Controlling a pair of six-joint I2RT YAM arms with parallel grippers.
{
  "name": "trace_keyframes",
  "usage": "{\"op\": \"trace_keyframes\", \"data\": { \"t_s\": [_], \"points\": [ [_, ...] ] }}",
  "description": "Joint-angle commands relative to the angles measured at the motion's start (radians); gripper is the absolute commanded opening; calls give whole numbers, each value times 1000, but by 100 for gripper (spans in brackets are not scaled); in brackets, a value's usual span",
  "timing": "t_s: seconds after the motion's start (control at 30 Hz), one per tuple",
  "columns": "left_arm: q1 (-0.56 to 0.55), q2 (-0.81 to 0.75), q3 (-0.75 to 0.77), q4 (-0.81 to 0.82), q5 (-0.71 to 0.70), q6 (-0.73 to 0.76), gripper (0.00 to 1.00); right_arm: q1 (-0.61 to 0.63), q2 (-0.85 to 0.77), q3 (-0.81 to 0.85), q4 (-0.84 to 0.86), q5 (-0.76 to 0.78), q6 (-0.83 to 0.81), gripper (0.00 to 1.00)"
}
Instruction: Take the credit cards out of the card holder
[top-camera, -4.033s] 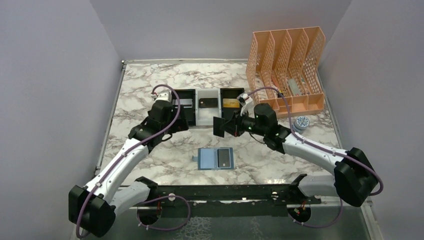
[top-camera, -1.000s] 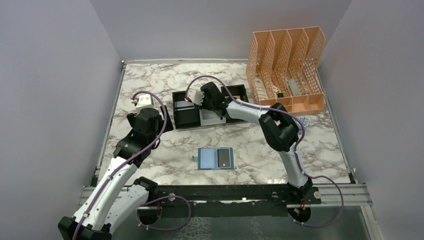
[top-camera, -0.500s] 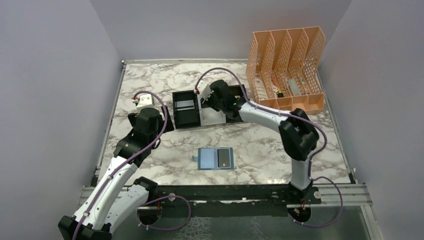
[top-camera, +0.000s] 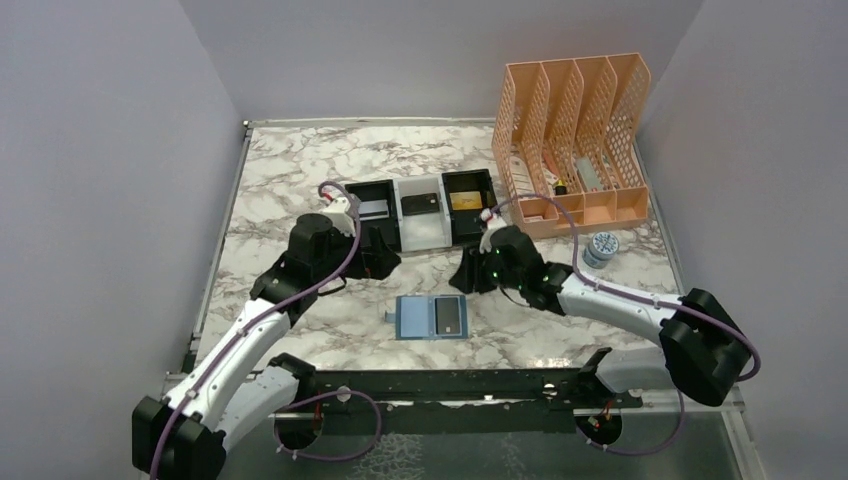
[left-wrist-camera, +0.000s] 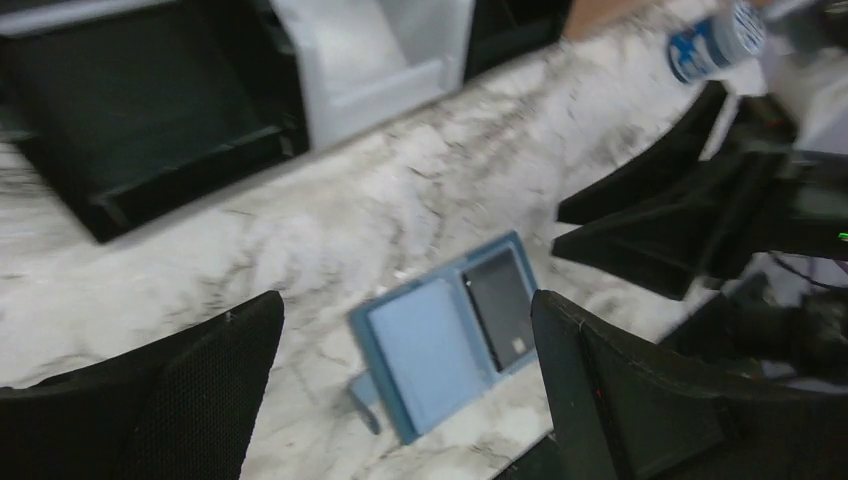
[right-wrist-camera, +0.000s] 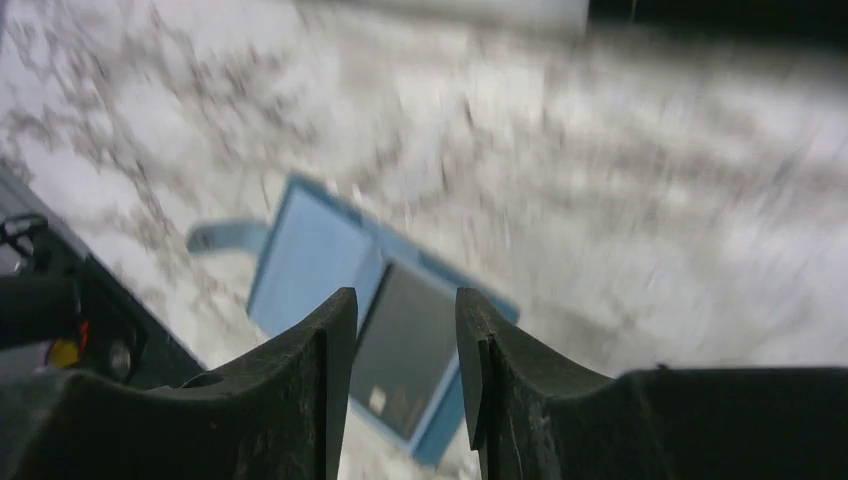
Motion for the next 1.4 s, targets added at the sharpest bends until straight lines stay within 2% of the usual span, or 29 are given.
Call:
{"op": "trace_keyframes", "data": {
  "t_s": [0.0,0.07,0.17,0.27,0.4,0.57,0.7,0.87,1.07,1.37],
  "points": [
    [-101,117,-39,209,328,-98,96,1,-59,-183,100,-208,348,41],
    [-203,154,-40,214,217,-110,94,1,-79,-233,142,-220,378,41],
    [-315,218,-67,268,124,-168,90,1,-87,-235,93,-197,397,40],
    [-370,280,-112,345,85,-242,82,1,-67,-229,50,-199,399,36],
    [-418,333,-146,404,22,-301,72,1,-50,-255,102,-254,403,30],
    [-429,374,-174,443,-34,-345,61,1,-5,-244,111,-267,392,26],
    [-431,422,-170,477,-26,-357,57,1,61,-212,73,-249,382,21],
    [-434,484,-166,498,-30,-374,52,1,95,-227,81,-224,391,20],
    [-435,548,-164,505,-34,-385,39,1,126,-236,83,-206,396,18],
    [-438,570,-178,501,-49,-392,24,1,159,-219,81,-229,390,16]
  ]
}}
